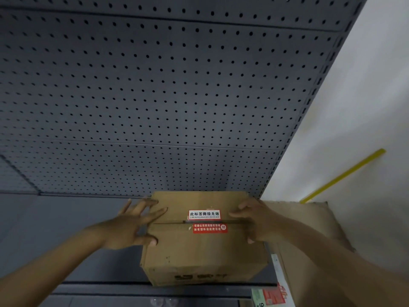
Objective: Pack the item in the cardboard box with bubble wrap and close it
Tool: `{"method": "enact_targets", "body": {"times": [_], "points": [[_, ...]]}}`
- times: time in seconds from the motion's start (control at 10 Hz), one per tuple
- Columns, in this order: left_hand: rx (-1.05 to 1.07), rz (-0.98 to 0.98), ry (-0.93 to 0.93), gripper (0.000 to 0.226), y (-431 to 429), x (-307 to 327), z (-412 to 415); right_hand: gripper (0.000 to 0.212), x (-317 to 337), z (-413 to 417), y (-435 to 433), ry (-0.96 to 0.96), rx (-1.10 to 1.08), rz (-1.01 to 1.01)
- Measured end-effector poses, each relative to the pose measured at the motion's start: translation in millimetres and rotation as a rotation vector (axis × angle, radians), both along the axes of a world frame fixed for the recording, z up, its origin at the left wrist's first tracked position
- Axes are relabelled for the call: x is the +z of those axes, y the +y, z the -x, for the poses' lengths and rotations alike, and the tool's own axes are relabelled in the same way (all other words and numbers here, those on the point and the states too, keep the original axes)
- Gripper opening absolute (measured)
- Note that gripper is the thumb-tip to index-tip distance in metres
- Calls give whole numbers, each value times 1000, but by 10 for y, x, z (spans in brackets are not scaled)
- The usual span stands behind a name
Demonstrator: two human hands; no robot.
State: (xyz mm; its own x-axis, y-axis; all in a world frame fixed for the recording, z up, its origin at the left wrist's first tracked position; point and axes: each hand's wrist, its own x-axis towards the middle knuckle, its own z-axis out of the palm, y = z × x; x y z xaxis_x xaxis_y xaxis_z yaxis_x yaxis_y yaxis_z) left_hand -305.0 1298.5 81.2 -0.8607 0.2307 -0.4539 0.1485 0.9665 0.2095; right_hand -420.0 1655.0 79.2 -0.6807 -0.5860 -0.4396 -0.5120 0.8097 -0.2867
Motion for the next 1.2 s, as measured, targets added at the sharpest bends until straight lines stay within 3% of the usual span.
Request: {"method": "enact_targets", "body": {"times": [0.1, 0.2, 0.4, 0.6, 0.9, 1.1, 1.2], "points": [[24, -68, -143, 79, 85, -80, -30, 74, -51, 26, 74, -80, 31, -15], [36, -105, -108, 68, 132, -146, -36, 68, -171, -58, 179, -36, 120, -29], [39, -140, -65, 64, 106, -171, -10, 83, -292, -212, 198, 43, 76, 57], [60, -160, -21, 59, 46, -270, -13, 80, -404, -411, 191, 204, 40, 123], [125, -98, 295, 75, 184, -382, -222, 80, -409, -579, 218, 437, -57, 185], [268, -221, 391, 107, 322, -187, -377, 85, 83, -908, 557, 597, -251, 354], [259, -251, 449, 84, 442, 71, -642, 85, 349, -1371, 636, 617, -314, 435]]}}
